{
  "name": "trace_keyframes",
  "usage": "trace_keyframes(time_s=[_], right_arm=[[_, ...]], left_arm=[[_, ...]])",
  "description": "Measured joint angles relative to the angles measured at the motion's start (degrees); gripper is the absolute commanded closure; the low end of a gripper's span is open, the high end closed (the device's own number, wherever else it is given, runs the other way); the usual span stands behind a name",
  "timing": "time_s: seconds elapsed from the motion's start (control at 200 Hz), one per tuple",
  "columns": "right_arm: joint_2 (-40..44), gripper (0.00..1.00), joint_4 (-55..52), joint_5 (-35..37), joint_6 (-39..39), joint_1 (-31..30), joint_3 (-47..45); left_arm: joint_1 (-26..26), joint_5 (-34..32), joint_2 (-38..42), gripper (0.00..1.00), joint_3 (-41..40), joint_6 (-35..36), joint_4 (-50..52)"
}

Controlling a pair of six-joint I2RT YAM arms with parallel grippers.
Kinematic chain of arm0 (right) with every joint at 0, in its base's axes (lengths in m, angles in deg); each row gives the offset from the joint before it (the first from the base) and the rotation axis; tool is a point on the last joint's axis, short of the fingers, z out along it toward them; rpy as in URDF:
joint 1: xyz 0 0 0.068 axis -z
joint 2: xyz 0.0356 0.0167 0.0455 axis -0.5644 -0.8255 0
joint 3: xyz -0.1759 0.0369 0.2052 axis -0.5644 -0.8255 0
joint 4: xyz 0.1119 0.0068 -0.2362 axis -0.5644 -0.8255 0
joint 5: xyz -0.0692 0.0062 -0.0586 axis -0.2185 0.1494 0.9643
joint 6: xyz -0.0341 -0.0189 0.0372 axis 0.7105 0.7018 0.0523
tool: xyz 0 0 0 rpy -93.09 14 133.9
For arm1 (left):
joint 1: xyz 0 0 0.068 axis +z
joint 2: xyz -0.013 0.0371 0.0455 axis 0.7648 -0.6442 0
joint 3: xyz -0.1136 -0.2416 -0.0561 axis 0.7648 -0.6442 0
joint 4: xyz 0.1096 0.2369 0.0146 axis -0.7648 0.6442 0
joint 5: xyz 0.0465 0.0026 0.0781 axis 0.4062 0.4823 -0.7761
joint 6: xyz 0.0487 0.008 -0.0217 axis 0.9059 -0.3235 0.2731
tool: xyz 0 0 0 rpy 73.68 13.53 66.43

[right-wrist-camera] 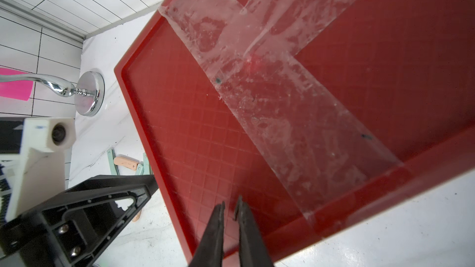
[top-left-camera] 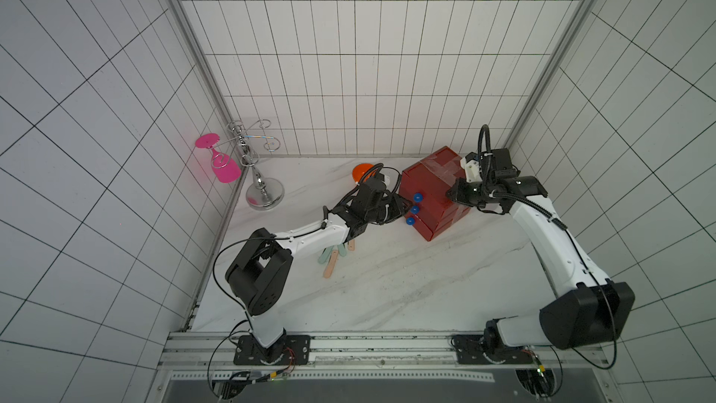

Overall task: Place the fruit knives into the drawer by color
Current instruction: Open the drawer in the storage box.

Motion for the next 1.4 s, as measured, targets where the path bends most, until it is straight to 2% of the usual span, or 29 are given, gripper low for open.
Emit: trace_keyframes(time_s=[0.165,0.3,0.7,1.104,1.259,1.404], right_arm=[[0.0,0.85,0.0,0.0,0.0,0.0,0.0],[0.0,0.85,0.0,0.0,0.0,0.0,0.0],[-0.5,0.85,0.0,0.0,0.0,0.0,0.2],[-0.7,0.85,0.0,-0.1,0.3,0.0,0.2],[-0.7,0.85,0.0,-0.2,0.3,0.0,0.2],[-0.9,0.85,0.3,-0.2,0.3,0.0,0.2]], left_arm=[[0.0,1.5,-2.0,0.66,-2.1,-3.5,-6.1],[0.0,2.9,-5.4,0.60,-1.7,-5.5,-10.5],[0.0,3.7,-9.8,0.48,-1.6,-7.1,-14.2],[0.2,3.8,-14.7,0.48,0.7,-7.1,-15.6],[0.5,4.0,-15.6,0.50,2.3,-7.1,-16.1],[1.0,4.4,-16.2,0.55,2.3,-7.1,-16.8]])
